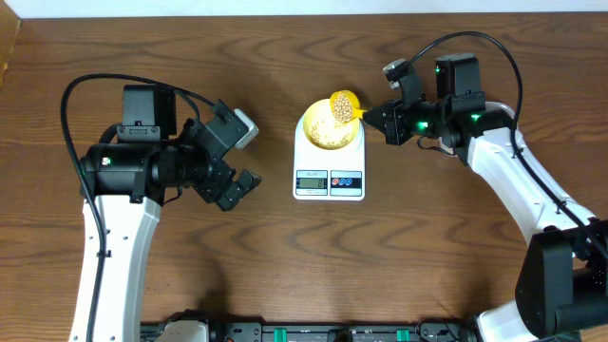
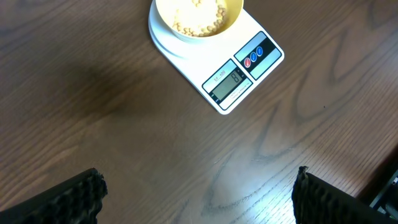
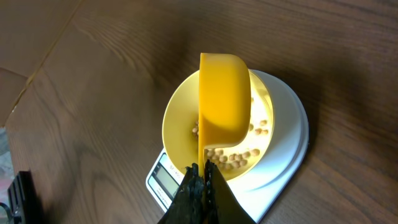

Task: Scoop item into bowl and weigh 50g on scale
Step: 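Tip the scoop to pour chickpeas into the yellow bowl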

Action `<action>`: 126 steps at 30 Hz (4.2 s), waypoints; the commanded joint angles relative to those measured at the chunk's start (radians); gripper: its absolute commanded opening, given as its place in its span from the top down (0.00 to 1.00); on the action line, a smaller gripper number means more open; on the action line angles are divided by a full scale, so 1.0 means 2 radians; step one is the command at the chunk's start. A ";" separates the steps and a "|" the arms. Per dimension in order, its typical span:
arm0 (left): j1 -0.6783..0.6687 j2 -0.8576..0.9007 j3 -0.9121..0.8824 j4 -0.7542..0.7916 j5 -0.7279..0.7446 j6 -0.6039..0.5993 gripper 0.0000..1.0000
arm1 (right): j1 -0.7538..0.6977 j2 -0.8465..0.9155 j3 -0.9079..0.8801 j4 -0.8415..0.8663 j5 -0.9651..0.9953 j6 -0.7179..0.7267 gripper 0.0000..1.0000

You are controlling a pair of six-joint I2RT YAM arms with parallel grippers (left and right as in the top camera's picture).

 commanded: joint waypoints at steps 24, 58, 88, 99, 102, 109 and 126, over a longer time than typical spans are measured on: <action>0.002 0.001 0.000 -0.002 0.005 0.003 0.02 | 0.006 0.004 0.000 0.005 -0.005 -0.039 0.99; 0.002 0.001 0.000 -0.002 0.005 0.003 0.02 | 0.020 0.004 0.000 0.006 0.062 -0.067 0.99; 0.002 0.001 0.000 -0.002 0.005 0.003 0.02 | 0.035 0.004 0.000 0.027 0.019 -0.059 0.99; 0.002 0.001 0.000 -0.002 0.005 0.003 0.02 | 0.034 0.004 0.000 0.035 0.022 -0.083 0.99; 0.002 0.001 0.000 -0.002 0.005 0.003 0.02 | 0.037 0.004 0.000 0.025 0.019 -0.077 0.99; 0.002 0.001 0.000 -0.002 0.005 0.003 0.02 | 0.038 0.004 0.000 0.017 0.046 -0.089 0.99; 0.002 0.001 0.000 -0.002 0.005 0.003 0.02 | 0.033 0.004 0.000 0.023 0.034 -0.108 0.99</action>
